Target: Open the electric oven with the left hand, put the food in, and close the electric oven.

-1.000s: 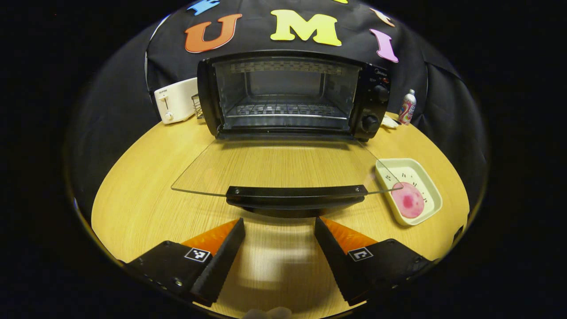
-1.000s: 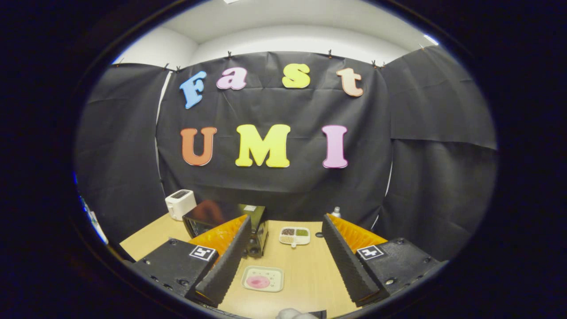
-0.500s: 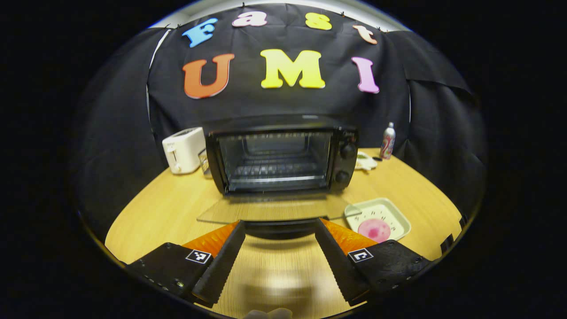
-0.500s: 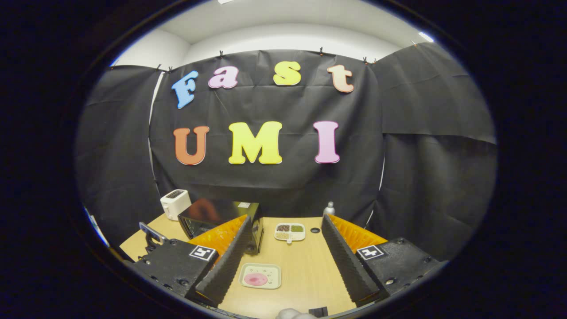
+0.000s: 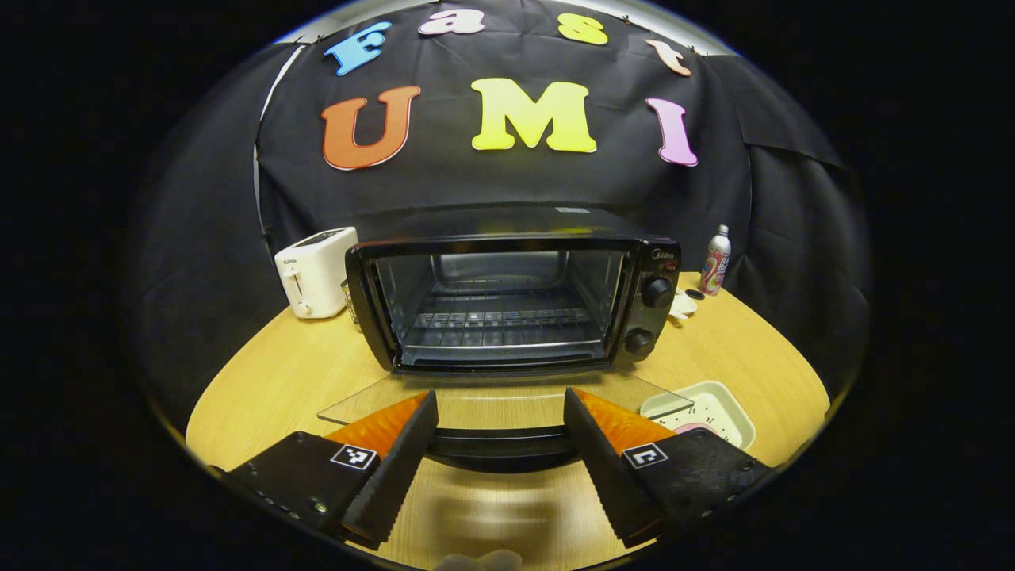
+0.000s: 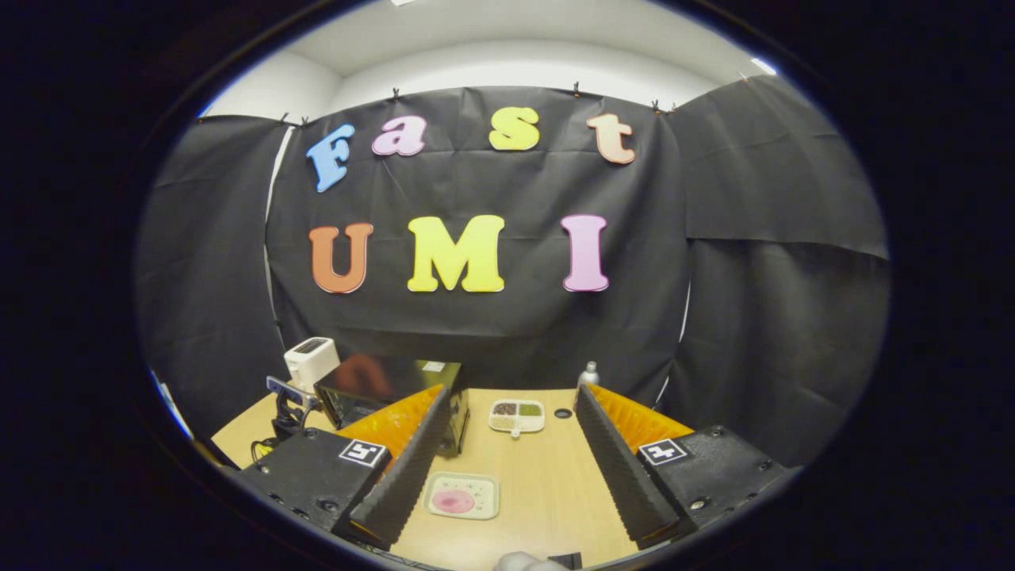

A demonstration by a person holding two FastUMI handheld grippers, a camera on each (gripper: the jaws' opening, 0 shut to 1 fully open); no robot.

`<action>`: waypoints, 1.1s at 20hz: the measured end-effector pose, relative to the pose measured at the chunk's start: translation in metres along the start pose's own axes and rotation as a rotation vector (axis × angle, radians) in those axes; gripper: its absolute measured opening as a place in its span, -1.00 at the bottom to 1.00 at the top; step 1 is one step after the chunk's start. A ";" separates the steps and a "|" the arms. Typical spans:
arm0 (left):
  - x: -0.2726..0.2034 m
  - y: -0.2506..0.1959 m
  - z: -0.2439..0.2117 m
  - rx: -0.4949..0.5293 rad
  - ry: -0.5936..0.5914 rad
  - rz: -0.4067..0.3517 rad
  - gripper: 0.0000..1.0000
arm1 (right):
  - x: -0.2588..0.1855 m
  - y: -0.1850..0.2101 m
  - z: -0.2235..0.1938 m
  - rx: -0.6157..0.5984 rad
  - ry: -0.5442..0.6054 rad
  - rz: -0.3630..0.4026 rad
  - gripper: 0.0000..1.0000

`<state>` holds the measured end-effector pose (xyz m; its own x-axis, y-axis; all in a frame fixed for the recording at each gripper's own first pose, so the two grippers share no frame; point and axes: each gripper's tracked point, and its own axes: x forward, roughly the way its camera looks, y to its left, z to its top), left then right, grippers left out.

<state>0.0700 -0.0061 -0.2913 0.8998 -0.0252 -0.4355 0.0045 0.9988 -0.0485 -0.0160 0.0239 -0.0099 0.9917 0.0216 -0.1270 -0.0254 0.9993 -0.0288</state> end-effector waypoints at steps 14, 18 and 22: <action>0.010 -0.003 -0.069 0.028 0.110 0.000 0.94 | 0.007 0.003 -0.016 0.013 0.039 0.021 0.93; 0.001 0.000 -0.060 0.022 0.091 0.012 0.93 | 0.013 -0.003 -0.028 0.006 0.058 0.013 0.94; -0.026 0.002 -0.029 0.035 0.010 0.004 0.94 | 0.037 -0.014 -0.077 0.013 0.182 0.022 1.00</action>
<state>0.0341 -0.0046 -0.3062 0.8953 -0.0216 -0.4449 0.0164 0.9997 -0.0155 0.0116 0.0085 -0.0902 0.9516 0.0385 -0.3048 -0.0442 0.9990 -0.0117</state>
